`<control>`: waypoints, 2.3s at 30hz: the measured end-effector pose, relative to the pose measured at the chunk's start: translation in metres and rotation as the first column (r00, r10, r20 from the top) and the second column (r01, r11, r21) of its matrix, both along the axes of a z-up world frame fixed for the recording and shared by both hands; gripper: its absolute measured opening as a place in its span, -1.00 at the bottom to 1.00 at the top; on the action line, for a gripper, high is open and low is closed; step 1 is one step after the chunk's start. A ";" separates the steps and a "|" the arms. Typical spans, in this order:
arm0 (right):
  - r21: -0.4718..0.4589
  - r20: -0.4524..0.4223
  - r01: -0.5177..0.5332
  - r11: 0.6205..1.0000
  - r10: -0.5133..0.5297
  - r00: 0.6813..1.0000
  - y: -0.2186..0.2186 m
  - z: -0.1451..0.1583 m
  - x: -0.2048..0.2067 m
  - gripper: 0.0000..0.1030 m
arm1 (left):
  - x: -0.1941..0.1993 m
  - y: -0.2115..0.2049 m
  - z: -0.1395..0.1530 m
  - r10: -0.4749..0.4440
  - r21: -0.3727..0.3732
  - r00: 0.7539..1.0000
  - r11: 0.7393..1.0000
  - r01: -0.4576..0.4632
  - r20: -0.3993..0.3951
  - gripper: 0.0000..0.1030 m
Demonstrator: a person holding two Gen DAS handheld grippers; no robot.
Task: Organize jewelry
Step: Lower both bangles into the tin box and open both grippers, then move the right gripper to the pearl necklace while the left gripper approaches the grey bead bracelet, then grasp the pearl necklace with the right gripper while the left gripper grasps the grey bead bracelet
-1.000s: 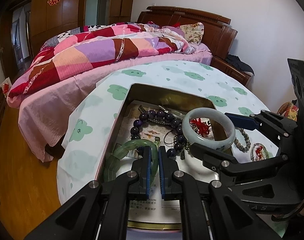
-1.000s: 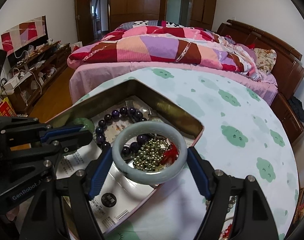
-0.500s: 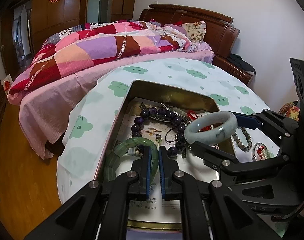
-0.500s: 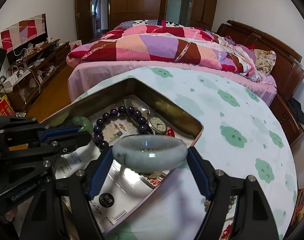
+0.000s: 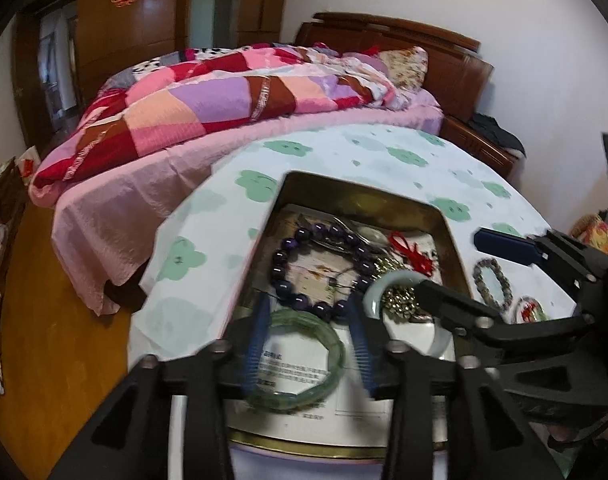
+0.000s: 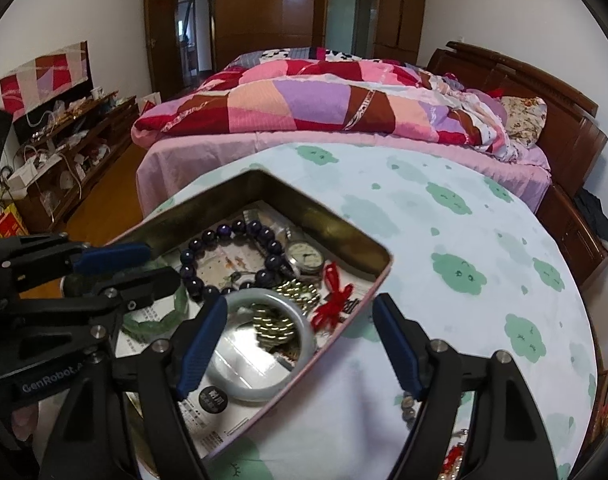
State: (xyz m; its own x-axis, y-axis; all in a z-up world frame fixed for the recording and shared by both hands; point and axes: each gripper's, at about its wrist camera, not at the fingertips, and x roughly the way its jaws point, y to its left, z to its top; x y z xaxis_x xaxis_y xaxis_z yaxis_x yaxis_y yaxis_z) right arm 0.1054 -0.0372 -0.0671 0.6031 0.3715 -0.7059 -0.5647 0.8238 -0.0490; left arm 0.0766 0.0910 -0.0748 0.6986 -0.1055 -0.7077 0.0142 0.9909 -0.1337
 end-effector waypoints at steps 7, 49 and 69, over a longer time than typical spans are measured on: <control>0.013 0.010 0.008 1.000 -0.008 1.000 -0.009 0.006 -0.001 0.65 | -0.002 -0.003 0.004 -0.007 -0.013 1.000 1.000 0.007 0.008 0.04; 0.049 -0.209 0.147 0.988 -0.134 0.969 -0.132 -0.038 -0.027 -0.79 | -0.036 -0.094 0.015 -0.105 0.077 0.993 0.992 0.100 0.058 0.22; 0.212 -0.113 0.356 0.910 -0.339 0.934 -0.208 0.007 -0.025 -0.84 | -0.033 -0.112 0.022 -0.148 0.105 0.987 0.985 0.141 0.068 0.22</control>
